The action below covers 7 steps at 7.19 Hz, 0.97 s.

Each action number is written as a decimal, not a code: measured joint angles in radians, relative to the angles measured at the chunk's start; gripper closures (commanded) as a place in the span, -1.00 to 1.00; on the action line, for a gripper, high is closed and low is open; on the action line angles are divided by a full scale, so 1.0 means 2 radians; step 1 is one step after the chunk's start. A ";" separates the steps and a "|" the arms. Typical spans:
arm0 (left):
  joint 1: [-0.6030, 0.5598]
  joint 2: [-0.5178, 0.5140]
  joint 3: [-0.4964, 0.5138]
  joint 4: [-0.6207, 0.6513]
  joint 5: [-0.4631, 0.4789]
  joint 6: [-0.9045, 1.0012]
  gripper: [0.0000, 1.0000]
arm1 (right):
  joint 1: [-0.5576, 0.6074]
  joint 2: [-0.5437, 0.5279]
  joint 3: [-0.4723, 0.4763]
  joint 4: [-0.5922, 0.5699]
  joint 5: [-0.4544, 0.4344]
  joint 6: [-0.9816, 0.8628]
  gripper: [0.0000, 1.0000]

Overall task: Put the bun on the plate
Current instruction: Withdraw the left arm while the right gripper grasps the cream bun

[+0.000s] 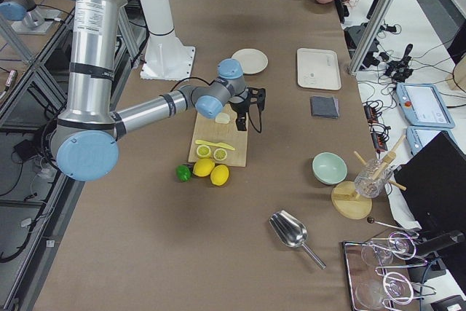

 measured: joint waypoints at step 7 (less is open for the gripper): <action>-0.087 0.034 0.001 0.045 -0.032 0.113 -0.96 | -0.120 0.000 -0.011 -0.002 -0.055 0.019 0.45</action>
